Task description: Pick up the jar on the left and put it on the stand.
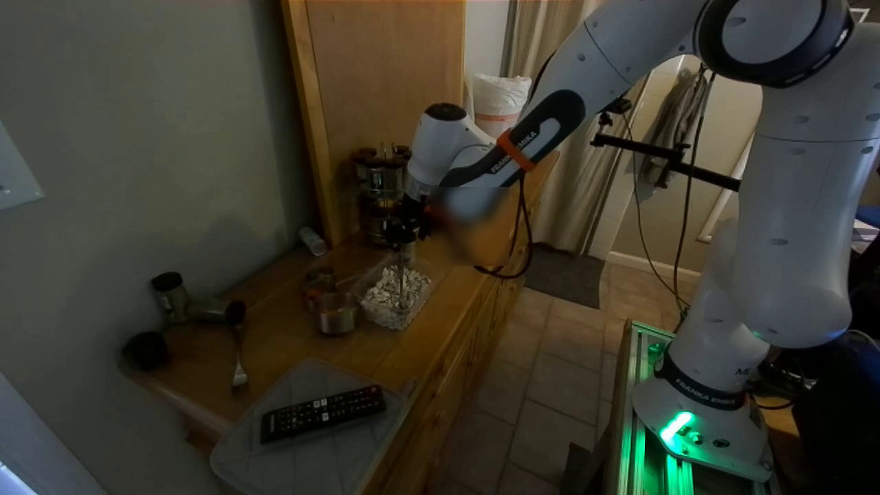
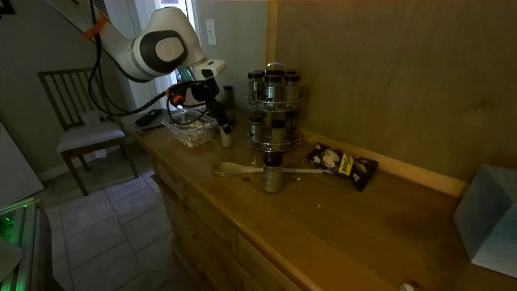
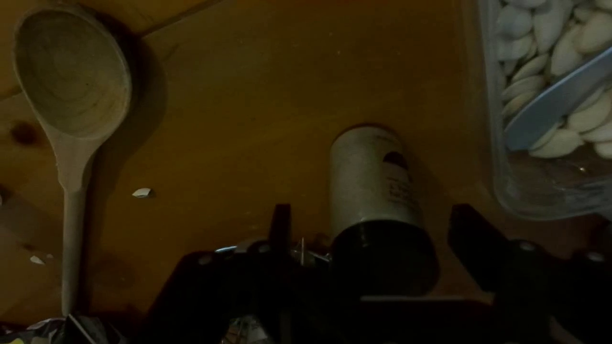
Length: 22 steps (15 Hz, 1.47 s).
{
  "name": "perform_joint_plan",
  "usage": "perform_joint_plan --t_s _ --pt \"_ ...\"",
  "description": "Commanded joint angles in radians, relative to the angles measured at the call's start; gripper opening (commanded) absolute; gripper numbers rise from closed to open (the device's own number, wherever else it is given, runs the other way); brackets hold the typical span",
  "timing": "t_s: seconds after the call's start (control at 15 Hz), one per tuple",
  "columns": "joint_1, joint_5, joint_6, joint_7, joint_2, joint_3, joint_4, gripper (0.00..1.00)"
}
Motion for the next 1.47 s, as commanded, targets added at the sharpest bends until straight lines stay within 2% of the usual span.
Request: perform_joint_plan --t_s 0.0,0.27,0.33,0.67,0.93,1.2,1.27,1.33,1.4 --pt "0.023 -0.033 0.006 0.045 0.004 -0.023 -0.003 0.54" --pt "0.024 -0.033 -0.011 0.040 -0.007 -0.025 -0.005 0.27" --pt "0.025 -0.036 -0.017 0.037 -0.014 -0.026 -0.007 0.24" --pt "0.011 -0.020 -0.070 -0.051 -0.087 -0.007 -0.041 0.24" --pt "-0.019 -0.019 -0.126 -0.137 -0.197 0.005 -0.107 0.24" --pt "-0.064 0.023 -0.240 -0.285 -0.315 0.023 -0.192 0.24" --pt "-0.085 -0.055 -0.285 -0.207 -0.326 0.021 -0.193 0.24" --pt "-0.080 -0.003 -0.234 -0.227 -0.253 0.039 -0.142 0.49" --pt "-0.093 -0.013 -0.260 -0.227 -0.275 0.039 -0.158 0.49"
